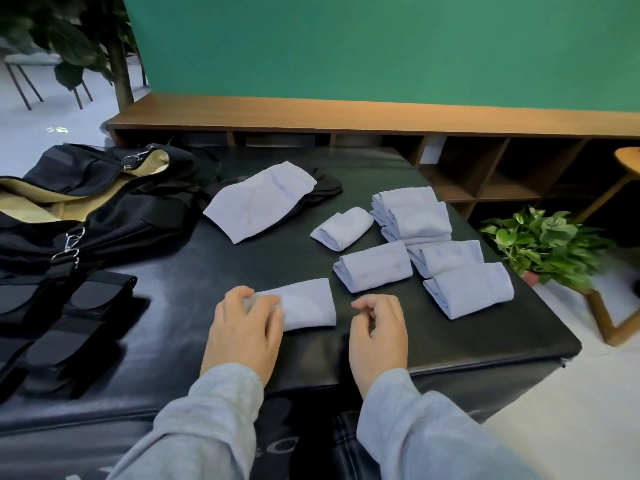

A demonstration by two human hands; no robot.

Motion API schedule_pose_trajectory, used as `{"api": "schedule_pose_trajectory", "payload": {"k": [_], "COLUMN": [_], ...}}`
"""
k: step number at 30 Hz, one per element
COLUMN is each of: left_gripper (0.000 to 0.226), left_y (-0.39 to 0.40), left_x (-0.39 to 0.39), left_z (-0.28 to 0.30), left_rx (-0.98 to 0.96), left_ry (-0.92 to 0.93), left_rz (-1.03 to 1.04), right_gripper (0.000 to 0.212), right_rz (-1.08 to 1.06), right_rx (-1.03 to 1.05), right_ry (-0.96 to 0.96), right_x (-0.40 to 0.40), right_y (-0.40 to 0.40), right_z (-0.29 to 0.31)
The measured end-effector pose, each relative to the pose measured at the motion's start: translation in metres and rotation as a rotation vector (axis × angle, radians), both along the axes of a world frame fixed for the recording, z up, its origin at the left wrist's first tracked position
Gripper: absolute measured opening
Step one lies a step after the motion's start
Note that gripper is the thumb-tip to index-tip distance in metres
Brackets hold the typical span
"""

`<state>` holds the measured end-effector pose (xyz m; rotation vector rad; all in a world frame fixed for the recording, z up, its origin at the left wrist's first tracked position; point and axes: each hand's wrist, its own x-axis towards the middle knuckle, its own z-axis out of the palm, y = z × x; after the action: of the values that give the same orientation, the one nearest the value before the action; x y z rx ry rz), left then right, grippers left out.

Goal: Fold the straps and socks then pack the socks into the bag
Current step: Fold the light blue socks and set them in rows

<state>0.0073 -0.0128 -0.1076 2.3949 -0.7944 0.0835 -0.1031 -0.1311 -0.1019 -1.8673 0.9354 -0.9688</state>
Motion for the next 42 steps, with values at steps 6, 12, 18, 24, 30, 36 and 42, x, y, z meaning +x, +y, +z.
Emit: {"api": "schedule_pose_trajectory", "payload": {"k": [6, 12, 18, 24, 30, 36, 42], "left_gripper": [0.037, 0.029, 0.035, 0.035, 0.043, 0.049, 0.057], "left_y": [-0.010, -0.034, -0.046, -0.043, -0.045, -0.047, -0.051], "left_x": [-0.030, -0.052, -0.050, -0.047, -0.044, -0.044, -0.047], "left_z": [-0.004, 0.005, 0.004, -0.010, -0.017, -0.007, 0.001], "left_rx": [-0.070, 0.022, -0.043, -0.184, -0.085, 0.037, 0.199], "left_ry": [-0.075, 0.009, 0.092, -0.005, -0.094, -0.048, -0.080], "left_rz": [-0.190, -0.243, -0.297, -0.337, -0.410, -0.426, -0.388], "right_gripper": [0.018, 0.026, 0.031, 0.022, 0.026, 0.037, 0.056], "right_rz": [0.054, 0.068, -0.022, -0.093, -0.048, 0.077, 0.211], "right_rx": [-0.401, -0.660, -0.664, -0.594, -0.409, -0.441, -0.345], "right_ry": [0.087, 0.204, 0.454, 0.555, 0.481, 0.533, 0.727], "right_x": [-0.036, -0.051, -0.057, -0.047, -0.038, -0.046, -0.037], "right_y": [-0.004, -0.011, -0.029, -0.048, -0.063, -0.049, -0.048], "right_z": [-0.021, -0.027, -0.021, -0.014, -0.004, -0.005, 0.008]}}
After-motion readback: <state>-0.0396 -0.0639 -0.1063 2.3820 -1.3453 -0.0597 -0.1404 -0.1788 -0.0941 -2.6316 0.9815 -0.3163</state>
